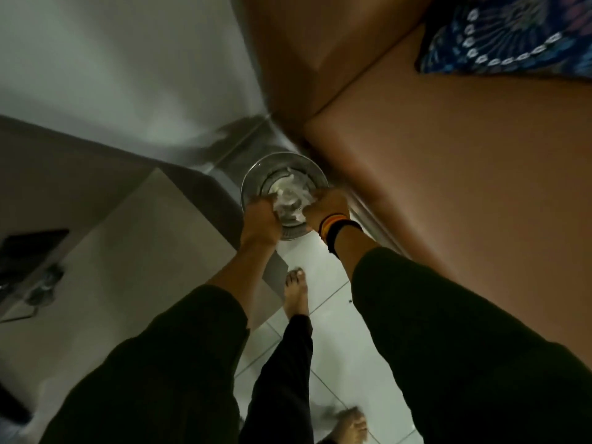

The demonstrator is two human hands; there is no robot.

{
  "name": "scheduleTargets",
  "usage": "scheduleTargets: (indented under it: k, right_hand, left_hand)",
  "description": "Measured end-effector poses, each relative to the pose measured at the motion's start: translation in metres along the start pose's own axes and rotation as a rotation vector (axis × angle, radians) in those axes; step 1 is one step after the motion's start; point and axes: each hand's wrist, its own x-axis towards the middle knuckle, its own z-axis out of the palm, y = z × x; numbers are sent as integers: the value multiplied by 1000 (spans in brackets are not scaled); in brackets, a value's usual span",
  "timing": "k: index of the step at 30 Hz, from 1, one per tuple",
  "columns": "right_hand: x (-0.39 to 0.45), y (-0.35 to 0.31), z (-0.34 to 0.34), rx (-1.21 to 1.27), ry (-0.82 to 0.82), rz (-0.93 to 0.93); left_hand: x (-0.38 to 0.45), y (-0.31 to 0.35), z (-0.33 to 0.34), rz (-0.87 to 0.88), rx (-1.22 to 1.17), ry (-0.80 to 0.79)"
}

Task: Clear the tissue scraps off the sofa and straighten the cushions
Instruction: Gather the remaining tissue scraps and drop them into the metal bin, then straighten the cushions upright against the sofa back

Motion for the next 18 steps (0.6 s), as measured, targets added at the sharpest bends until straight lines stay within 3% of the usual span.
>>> scheduleTargets:
  k: [3, 7, 10, 13, 18]
  right_hand:
    - [-16, 1, -7, -64, -4, -73]
    - [-77, 10, -52, -89, 182, -225]
    - [-121, 14, -103, -180, 389, -369]
    - [-146, 17, -175, -136, 570, -354]
    - [-135, 12, -300, 22, 700, -340]
  left_hand:
    - [-2, 1, 0, 74, 14, -8]
    - [-29, 13, -14, 146, 11, 77]
    - [-47, 45, -30, 360, 218, 134]
    - [-68, 121, -44, 576, 302, 163]
    - [-74, 265, -40, 677, 181, 122]
